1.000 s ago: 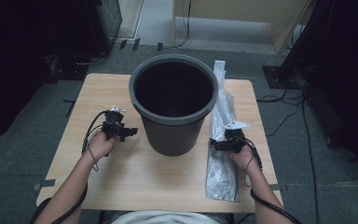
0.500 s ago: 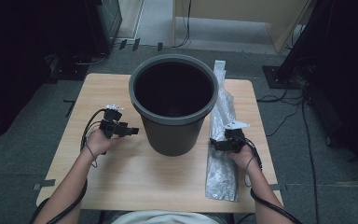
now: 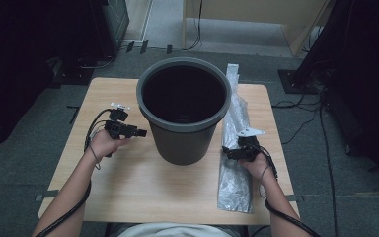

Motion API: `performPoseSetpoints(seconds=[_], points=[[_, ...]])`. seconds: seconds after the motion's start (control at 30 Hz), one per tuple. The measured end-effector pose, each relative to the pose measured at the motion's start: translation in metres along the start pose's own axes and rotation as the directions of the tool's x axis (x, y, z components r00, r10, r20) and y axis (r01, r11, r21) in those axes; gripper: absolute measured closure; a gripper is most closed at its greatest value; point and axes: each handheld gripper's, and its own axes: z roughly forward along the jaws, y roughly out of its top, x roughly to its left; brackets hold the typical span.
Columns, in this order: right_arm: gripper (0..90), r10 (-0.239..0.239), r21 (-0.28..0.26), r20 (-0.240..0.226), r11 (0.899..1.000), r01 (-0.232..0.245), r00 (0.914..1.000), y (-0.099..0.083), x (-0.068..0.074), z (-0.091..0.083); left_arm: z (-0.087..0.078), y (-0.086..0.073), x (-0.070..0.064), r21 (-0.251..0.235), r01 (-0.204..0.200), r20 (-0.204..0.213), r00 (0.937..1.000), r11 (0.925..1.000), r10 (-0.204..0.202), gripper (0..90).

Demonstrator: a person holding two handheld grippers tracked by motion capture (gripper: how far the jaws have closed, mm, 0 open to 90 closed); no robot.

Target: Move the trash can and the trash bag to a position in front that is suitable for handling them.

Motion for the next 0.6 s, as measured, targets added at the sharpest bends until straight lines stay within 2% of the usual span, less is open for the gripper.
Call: performPoseSetpoints(seconds=[0.07,0.27,0.3,0.47,0.5,0.53,0.6], points=[[13.5,0.0,0.0,0.0,1.0,0.0,1.0,0.0,0.0,0.0,-0.0014,0.0026,0.0005,-0.006,0.009,0.004,0.9999,0.9999,-0.009,37.4],[13.3,-0.001,0.002,0.0,1.0,0.001,1.0,0.0002,0.0,0.0,-0.0072,0.0039,-0.0038,-0.037,-0.01,-0.029,0.9995,0.9993,0.009,37.1],[13.3,-0.001,0.002,0.0,1.0,0.001,1.0,0.0001,0.0,0.0,-0.0091,0.0041,-0.0038,-0.048,0.001,-0.025,0.9997,0.9988,-0.002,37.0],[13.3,-0.001,0.002,0.0,1.0,0.001,1.0,0.0001,0.0,0.0,-0.0107,0.0059,-0.0031,-0.039,0.011,-0.017,0.9998,0.9992,-0.011,38.8],[13.3,-0.001,0.002,0.0,1.0,0.001,1.0,0.0001,0.0,0.0,-0.0108,0.0072,-0.0038,-0.046,0.027,-0.033,0.999,0.9986,-0.029,38.7],[13.3,-0.001,0.002,0.0,1.0,0.001,1.0,0.0001,0.0,0.0,-0.0108,0.0072,-0.0038,-0.046,0.027,-0.033,0.999,0.9986,-0.029,38.7],[13.3,0.0,0.002,0.0,1.0,0.0,1.0,0.0001,0.0002,0.0,-0.0109,0.0085,-0.0039,-0.031,0.057,-0.033,0.9978,0.9979,-0.058,38.7]])
